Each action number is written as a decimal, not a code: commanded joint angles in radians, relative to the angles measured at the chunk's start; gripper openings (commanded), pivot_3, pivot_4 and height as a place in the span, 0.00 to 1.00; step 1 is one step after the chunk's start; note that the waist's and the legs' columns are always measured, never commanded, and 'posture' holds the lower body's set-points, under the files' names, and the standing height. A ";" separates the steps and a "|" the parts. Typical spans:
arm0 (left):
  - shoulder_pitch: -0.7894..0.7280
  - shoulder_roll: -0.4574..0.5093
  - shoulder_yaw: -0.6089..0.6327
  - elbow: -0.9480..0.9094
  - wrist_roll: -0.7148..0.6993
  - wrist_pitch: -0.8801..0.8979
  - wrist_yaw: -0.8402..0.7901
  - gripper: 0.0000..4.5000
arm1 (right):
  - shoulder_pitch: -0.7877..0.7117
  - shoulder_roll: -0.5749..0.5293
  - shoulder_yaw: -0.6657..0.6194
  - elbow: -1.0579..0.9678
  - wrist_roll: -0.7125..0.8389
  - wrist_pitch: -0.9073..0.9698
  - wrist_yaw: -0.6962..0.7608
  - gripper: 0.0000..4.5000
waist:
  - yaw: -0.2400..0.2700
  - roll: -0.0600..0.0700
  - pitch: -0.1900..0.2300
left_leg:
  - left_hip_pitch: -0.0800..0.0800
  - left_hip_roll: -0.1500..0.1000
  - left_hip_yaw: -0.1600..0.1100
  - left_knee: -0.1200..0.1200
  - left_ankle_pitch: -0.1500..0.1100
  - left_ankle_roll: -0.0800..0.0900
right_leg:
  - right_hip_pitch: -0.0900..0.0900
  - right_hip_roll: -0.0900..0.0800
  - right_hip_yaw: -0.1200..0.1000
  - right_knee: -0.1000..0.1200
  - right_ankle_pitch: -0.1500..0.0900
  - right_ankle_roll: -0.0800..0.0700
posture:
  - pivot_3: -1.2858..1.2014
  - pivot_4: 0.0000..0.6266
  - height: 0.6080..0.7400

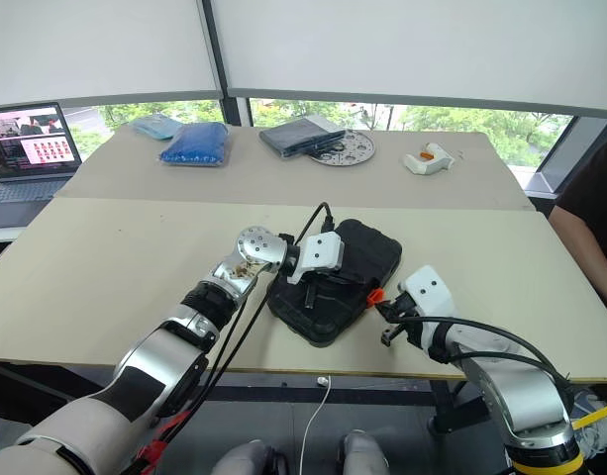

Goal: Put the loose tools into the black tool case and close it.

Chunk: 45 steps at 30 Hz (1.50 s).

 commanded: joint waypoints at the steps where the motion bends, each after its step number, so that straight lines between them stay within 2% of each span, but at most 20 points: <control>1: 0.059 0.011 -0.055 0.078 0.072 0.018 0.003 0.01 | -0.053 -0.018 -0.005 -0.020 -0.048 -0.106 -0.005 0.00 | 0.001 0.000 0.000 | 0.000 0.000 0.000 0.000 0.000 0.000 | 0.000 0.000 0.000 0.000 0.000 0.000 | 0.52 0.24 0.84; 4: 0.056 0.018 -0.036 0.084 0.062 0.029 0.027 0.01 | -0.048 -0.030 -0.005 -0.026 -0.060 -0.121 0.010 0.00 | 0.001 0.000 -0.001 | 0.000 0.000 0.000 0.000 0.000 0.000 | 0.000 0.000 0.000 0.000 0.000 0.000 | 0.52 0.24 0.84; 8: -0.020 0.014 0.155 0.085 -0.111 0.228 0.077 0.01 | -0.041 -0.030 -0.009 -0.047 -0.055 -0.112 0.016 0.00 | 0.000 0.000 -0.001 | -0.001 0.000 0.000 0.000 0.000 0.000 | -0.001 0.000 0.000 0.001 0.000 0.000 | 0.52 0.24 0.84; 10: -0.036 0.033 0.185 0.081 -0.130 0.255 0.062 0.01 | -0.038 -0.031 -0.007 -0.044 -0.060 -0.117 0.017 0.00 | -0.002 0.000 0.000 | -0.002 0.001 0.000 0.000 0.000 0.000 | -0.002 0.000 0.000 0.001 0.000 0.000 | 0.52 0.24 0.84; 13: -0.032 0.064 0.153 0.091 -0.077 0.219 0.058 0.01 | -0.041 -0.031 -0.008 -0.039 -0.064 -0.120 0.020 0.00 | -0.002 -0.001 0.000 | -0.003 0.001 0.000 -0.001 0.001 -0.002 | -0.004 0.001 0.000 0.001 0.000 -0.001 | 0.52 0.24 0.84; 15: -0.022 0.072 0.120 0.111 -0.037 0.201 0.065 0.01 | -0.051 -0.025 -0.009 -0.037 -0.061 -0.118 0.020 0.00 | 0.000 -0.001 0.000 | -0.003 0.000 0.000 -0.002 0.006 -0.010 | -0.004 0.001 0.000 0.000 -0.001 -0.002 | 0.52 0.24 0.84; 23: 0.018 0.058 0.044 0.150 0.040 0.165 0.020 0.01 | -0.119 0.021 0.009 -0.031 -0.048 -0.097 0.011 0.00 | -0.006 -0.001 0.000 | -0.001 0.001 0.000 -0.002 0.005 -0.010 | -0.002 0.001 0.000 0.000 -0.001 -0.002 | 0.52 0.24 0.84; 27: 0.034 0.055 0.018 0.151 0.064 0.145 0.000 0.01 | -0.144 0.035 0.029 -0.003 -0.058 -0.097 0.013 0.00 | 0.012 0.000 -0.003 | 0.000 0.001 -0.001 -0.003 0.002 -0.003 | -0.001 0.001 -0.001 0.001 -0.001 -0.003 | 0.52 0.24 0.84; 31: 0.026 0.050 0.025 0.151 0.056 0.138 0.018 0.01 | -0.147 0.031 0.046 0.007 -0.072 -0.101 0.014 0.00 | 0.019 -0.001 -0.005 | -0.001 -0.001 0.000 -0.002 0.003 -0.006 | 0.000 -0.001 -0.002 -0.001 -0.002 -0.003 | 0.52 0.24 0.84; 35: 0.002 0.079 0.098 0.133 -0.009 0.177 0.017 0.01 | -0.123 0.012 -0.075 -0.052 0.008 -0.055 0.039 0.00 | 0.021 -0.001 -0.005 | -0.002 -0.001 0.000 -0.002 0.003 -0.006 | 0.000 -0.002 -0.002 -0.003 -0.002 -0.001 | 0.52 0.24 0.84; 39: 0.006 0.168 0.173 0.061 -0.084 0.250 -0.047 0.24 | 0.002 -0.066 -0.238 -0.130 0.151 -0.036 0.176 0.25 | 0.015 -0.002 -0.005 | -0.004 -0.001 0.000 -0.002 0.003 -0.006 | -0.002 -0.001 -0.002 -0.003 -0.002 -0.001 | 0.52 0.24 0.84; 42: 0.070 0.378 0.227 -0.079 -0.149 0.270 -0.228 0.51 | 0.166 -0.207 -0.422 -0.081 0.212 -0.090 0.388 0.50 | -0.001 -0.002 -0.004 | -0.003 0.000 0.000 -0.004 0.002 -0.008 | -0.003 0.001 -0.001 -0.002 -0.003 -0.003 | 0.52 0.24 0.84; 44: 0.093 0.503 0.261 -0.160 -0.196 0.340 -0.320 0.64 | 0.211 -0.285 -0.510 -0.006 0.240 -0.122 0.502 0.64 | -0.014 -0.002 -0.003 | -0.002 0.001 0.000 -0.004 0.001 -0.012 | -0.003 0.002 -0.001 -0.002 -0.004 -0.005 | 0.52 0.24 0.84; 45: 0.098 0.560 0.279 -0.199 -0.221 0.387 -0.356 0.74 | 0.222 -0.320 -0.548 0.035 0.252 -0.133 0.554 0.72 | -0.015 -0.002 -0.001 | -0.001 0.001 0.000 -0.004 0.001 -0.012 | -0.003 0.004 -0.001 -0.001 -0.004 -0.005 | 0.52 0.24 0.84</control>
